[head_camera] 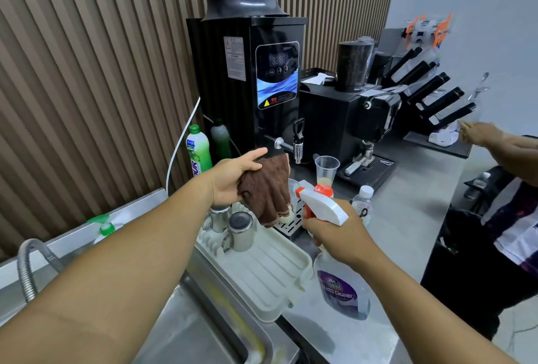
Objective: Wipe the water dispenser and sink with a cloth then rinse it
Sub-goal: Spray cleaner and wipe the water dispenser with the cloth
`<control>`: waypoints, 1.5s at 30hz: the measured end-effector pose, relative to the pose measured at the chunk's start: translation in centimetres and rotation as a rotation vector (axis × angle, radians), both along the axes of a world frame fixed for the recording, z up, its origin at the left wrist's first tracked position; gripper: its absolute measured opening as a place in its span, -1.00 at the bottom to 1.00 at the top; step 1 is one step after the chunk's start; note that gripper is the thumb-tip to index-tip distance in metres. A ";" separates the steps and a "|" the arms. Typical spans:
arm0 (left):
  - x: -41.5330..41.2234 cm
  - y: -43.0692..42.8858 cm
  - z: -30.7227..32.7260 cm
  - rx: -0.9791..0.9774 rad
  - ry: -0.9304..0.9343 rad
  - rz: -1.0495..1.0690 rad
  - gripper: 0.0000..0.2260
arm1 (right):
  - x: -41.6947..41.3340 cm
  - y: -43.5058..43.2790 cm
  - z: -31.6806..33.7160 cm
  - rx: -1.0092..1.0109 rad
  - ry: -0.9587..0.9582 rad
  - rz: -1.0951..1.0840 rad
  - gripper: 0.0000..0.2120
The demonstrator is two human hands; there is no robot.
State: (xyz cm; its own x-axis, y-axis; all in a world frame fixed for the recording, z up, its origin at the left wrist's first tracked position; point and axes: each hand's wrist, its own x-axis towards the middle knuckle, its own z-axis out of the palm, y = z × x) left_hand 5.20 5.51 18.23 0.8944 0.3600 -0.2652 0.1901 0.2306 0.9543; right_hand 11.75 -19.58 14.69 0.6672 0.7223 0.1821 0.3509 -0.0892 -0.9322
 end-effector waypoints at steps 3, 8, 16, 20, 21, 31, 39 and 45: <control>0.3 0.0 0.1 0.006 -0.005 0.003 -0.56 | -0.4 0.2 -0.2 -0.046 -0.050 0.029 -0.98; 0.4 -0.1 0.3 0.002 -0.022 -0.012 -0.55 | -0.4 0.1 -0.5 -0.060 -0.088 0.008 -0.76; 0.2 -0.1 0.6 -0.018 -0.029 0.000 -0.57 | 1.2 -0.3 -0.4 -0.012 -0.072 -0.131 -0.91; 0.5 -0.2 0.7 -0.042 -0.052 -0.001 -0.56 | 1.3 -0.4 -0.8 -0.012 -0.048 -0.127 -0.91; 0.6 -0.2 0.7 -0.047 -0.058 0.004 -0.56 | 1.3 -0.5 -0.8 -0.011 -0.032 -0.130 -0.95; 1.2 -0.8 1.4 -0.047 -0.086 0.012 -0.55 | -0.1 -0.8 -1.1 -0.088 -0.100 -0.042 -0.93; 0.9 -1.0 1.4 -0.027 -0.079 -0.010 -0.56 | 2.0 -1.7 -1.3 -0.067 -0.027 -0.176 -0.90; 1.1 -1.2 0.9 -0.008 -0.068 -0.024 -0.57 | 2.4 -1.7 -0.8 -0.073 -0.028 -0.187 -0.97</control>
